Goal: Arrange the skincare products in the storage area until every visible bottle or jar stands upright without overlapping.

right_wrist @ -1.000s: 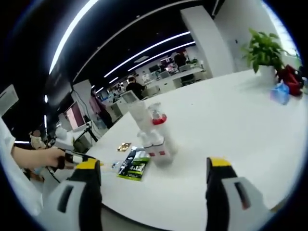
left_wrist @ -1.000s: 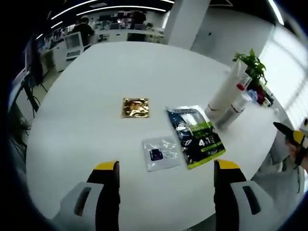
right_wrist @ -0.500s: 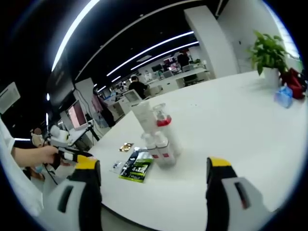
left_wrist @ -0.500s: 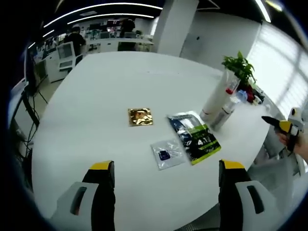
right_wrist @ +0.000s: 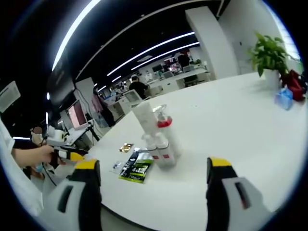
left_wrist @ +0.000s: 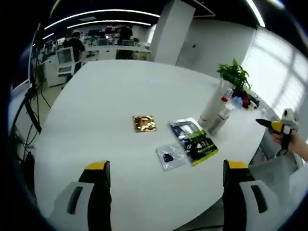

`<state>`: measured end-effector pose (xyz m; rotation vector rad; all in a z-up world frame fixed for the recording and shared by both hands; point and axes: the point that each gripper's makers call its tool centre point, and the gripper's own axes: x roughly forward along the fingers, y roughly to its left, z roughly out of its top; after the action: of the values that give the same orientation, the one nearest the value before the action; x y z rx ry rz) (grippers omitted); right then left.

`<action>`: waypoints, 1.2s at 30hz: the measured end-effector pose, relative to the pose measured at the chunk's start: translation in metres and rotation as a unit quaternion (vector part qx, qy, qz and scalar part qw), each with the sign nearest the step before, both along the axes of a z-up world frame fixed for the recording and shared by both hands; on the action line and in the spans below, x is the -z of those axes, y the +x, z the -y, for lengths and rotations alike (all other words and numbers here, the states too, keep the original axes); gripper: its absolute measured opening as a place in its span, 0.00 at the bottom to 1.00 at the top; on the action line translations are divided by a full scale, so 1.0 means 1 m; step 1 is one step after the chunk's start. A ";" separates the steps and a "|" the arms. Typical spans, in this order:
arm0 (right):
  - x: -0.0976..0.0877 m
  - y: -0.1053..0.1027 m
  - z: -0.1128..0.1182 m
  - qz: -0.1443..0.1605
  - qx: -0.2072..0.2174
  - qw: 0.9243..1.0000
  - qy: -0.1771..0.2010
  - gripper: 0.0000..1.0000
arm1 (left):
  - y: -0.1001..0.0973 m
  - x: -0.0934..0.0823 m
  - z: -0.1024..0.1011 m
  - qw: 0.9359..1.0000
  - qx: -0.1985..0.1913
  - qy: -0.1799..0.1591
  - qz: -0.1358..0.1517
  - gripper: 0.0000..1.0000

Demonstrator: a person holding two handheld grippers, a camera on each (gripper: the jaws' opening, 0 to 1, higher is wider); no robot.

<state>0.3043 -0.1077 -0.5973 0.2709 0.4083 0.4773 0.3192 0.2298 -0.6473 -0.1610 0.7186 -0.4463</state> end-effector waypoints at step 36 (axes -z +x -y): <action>0.005 -0.001 0.001 -0.004 0.007 1.000 0.001 0.93 | 0.000 0.012 -0.011 0.998 0.029 0.051 -0.011 0.97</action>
<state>0.3033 -0.1089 -0.6022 0.2775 0.4132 0.4623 0.3190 0.2403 -0.6592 -0.0493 0.7673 -0.4624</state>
